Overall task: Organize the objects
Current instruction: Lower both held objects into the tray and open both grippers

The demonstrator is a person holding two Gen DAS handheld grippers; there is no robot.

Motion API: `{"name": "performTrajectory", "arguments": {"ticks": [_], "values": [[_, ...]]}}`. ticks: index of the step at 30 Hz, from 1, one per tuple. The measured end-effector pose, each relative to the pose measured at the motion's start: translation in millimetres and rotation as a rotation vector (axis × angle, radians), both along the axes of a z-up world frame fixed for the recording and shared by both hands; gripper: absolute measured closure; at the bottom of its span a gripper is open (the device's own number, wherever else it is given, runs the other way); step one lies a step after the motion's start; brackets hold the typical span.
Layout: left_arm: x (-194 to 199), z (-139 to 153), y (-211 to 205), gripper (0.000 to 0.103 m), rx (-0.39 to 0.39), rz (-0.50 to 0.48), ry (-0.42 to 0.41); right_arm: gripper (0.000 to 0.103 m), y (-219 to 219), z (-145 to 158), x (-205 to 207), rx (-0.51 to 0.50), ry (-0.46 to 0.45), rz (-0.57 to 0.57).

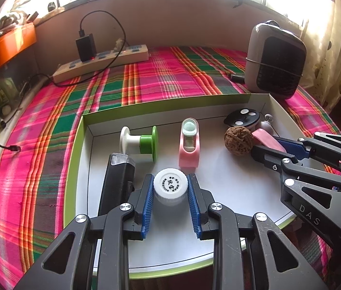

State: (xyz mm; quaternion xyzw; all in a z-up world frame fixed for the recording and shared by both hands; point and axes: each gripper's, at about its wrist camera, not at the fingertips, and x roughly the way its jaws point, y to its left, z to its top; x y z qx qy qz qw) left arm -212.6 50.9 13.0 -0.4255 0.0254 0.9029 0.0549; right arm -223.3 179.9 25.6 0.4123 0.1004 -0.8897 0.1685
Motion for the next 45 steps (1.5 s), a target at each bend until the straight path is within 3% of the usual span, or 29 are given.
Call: {"name": "performTrajectory", "arguments": {"ticks": [21,26,39,43,45], "values": [[0.7,0.1,-0.2,0.078,-0.006,0.002,0.001,0.083,-0.3,0.9,-0.4,-0.002,0.006,-0.001],[1.0,-0.3,0.4,0.076,-0.004,0.002,0.001,0.073,-2.6,1.4,0.7,-0.005,0.005,0.009],[1.6,-0.2,-1.2,0.070,0.003,0.000,0.000,0.070,-3.3,2.8,2.1,-0.017,0.007,0.004],[2.7,-0.4,-1.5,0.069,0.006,0.005,-0.001,0.060,-3.3,4.6,3.4,-0.019,0.014,0.004],[3.8,0.0,-1.8,0.068,0.008,0.008,0.000,0.060,-3.8,5.5,4.0,-0.021,0.017,0.003]]}}
